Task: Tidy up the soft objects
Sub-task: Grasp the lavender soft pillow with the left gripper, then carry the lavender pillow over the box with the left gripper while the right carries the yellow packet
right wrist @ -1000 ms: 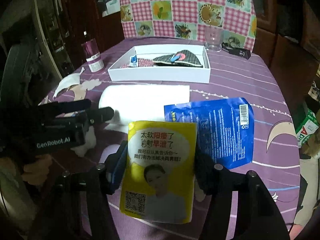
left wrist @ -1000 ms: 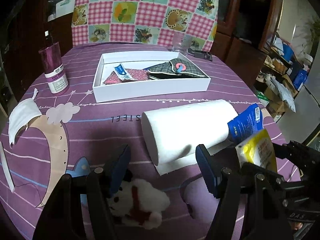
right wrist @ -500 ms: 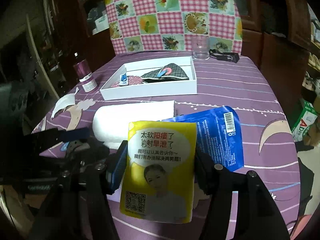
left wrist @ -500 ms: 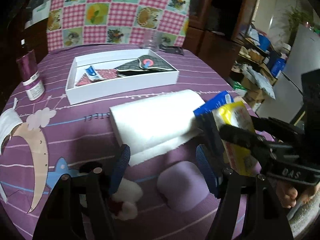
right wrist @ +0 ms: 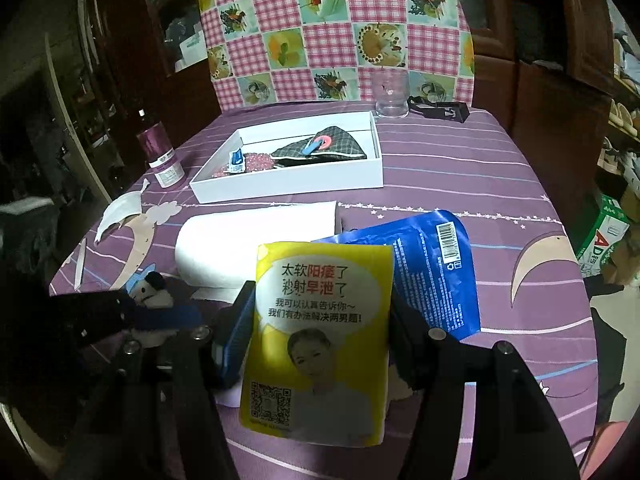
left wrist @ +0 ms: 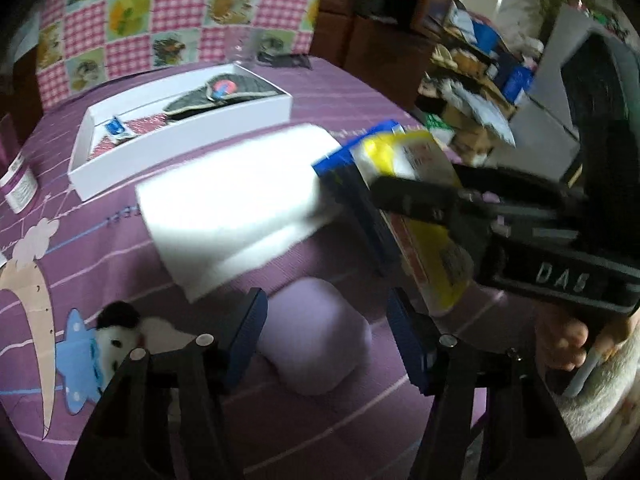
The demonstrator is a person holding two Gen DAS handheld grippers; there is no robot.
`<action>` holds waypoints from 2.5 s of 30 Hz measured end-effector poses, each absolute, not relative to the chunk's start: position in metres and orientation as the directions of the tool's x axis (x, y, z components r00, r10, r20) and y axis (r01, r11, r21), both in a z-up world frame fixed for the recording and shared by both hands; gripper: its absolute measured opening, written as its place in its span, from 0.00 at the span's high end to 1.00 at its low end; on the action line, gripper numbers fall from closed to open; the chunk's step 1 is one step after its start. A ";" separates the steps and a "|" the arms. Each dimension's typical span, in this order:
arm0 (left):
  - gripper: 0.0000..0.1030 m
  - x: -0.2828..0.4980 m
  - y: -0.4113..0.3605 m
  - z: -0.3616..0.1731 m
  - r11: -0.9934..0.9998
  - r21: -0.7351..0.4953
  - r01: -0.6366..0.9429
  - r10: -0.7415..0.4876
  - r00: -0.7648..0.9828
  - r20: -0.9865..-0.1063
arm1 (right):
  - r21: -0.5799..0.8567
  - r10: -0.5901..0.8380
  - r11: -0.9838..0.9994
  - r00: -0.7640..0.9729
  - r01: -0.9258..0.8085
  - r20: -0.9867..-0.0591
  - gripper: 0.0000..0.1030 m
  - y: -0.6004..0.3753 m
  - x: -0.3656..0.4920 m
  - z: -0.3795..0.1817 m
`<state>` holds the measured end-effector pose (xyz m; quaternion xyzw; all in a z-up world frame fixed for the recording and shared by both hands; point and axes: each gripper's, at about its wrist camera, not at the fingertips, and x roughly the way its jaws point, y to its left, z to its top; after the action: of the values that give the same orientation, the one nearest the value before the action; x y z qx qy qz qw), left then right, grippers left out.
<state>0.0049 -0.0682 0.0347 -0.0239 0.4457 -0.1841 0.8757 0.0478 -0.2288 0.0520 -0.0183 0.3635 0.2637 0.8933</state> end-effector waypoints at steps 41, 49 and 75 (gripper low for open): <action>0.87 -0.010 -0.042 0.085 0.998 -0.048 0.052 -0.070 0.690 -0.721 | 0.268 0.514 0.846 0.576 -0.461 -0.635 0.41 -0.248 0.047 0.068; 0.87 -0.031 -0.008 0.149 0.996 -0.086 -0.001 -0.059 0.725 -0.686 | 0.366 0.562 0.822 0.521 -0.436 -0.642 0.41 -0.271 0.044 0.109; 0.86 0.160 0.034 0.097 0.971 -0.170 -0.169 0.040 0.814 -0.580 | 0.540 0.667 0.744 0.479 -0.394 -0.570 0.41 -0.155 0.240 0.099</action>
<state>0.1601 0.0342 0.0968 -0.1072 0.3002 0.0552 0.9462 0.2399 -0.1554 0.0988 0.1702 0.4015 0.3148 0.8430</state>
